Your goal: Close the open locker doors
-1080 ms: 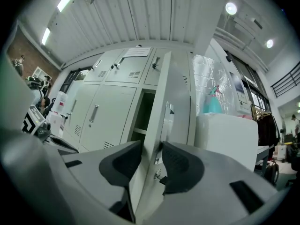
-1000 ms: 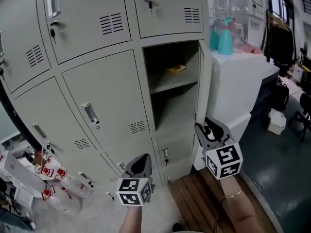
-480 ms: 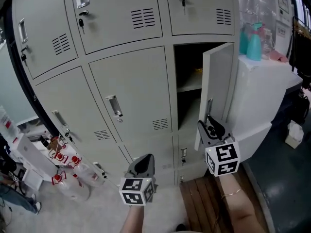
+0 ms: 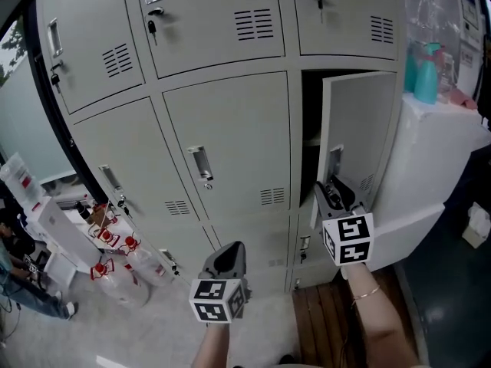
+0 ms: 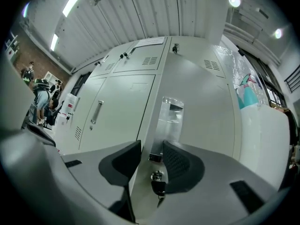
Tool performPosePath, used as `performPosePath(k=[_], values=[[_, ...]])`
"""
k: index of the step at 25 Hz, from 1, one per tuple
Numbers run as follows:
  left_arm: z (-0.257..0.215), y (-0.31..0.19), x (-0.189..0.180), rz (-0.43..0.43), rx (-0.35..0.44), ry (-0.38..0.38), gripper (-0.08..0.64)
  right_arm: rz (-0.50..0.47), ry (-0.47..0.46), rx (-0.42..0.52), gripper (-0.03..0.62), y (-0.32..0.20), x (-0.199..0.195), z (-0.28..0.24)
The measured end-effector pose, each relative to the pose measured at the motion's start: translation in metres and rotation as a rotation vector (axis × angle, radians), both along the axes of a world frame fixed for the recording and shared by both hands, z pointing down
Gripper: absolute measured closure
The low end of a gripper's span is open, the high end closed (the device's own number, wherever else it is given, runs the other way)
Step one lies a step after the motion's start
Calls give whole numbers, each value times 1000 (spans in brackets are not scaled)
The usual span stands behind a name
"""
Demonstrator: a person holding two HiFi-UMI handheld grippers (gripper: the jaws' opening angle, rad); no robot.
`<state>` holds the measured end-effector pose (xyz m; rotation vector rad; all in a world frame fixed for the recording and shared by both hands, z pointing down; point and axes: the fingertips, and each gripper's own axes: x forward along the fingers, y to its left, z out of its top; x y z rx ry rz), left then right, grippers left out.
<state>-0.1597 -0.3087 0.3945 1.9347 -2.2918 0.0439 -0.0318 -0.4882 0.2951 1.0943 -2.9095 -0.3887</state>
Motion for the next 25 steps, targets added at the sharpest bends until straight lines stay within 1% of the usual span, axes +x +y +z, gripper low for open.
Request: performPosePath(k=[5, 12, 18, 25], values=[[2, 1, -12, -23, 7, -4, 540, -3, 15, 7, 440, -11, -19, 1], [1, 1, -20, -34, -2, 19, 540, -3, 40, 4, 445, -27, -43, 1], [2, 2, -31, -50, 0, 23, 540, 5, 60, 5, 454, -40, -57, 2], [3, 3, -35, -51, 1, 26, 540, 14, 80, 9, 459, -49, -68, 2]])
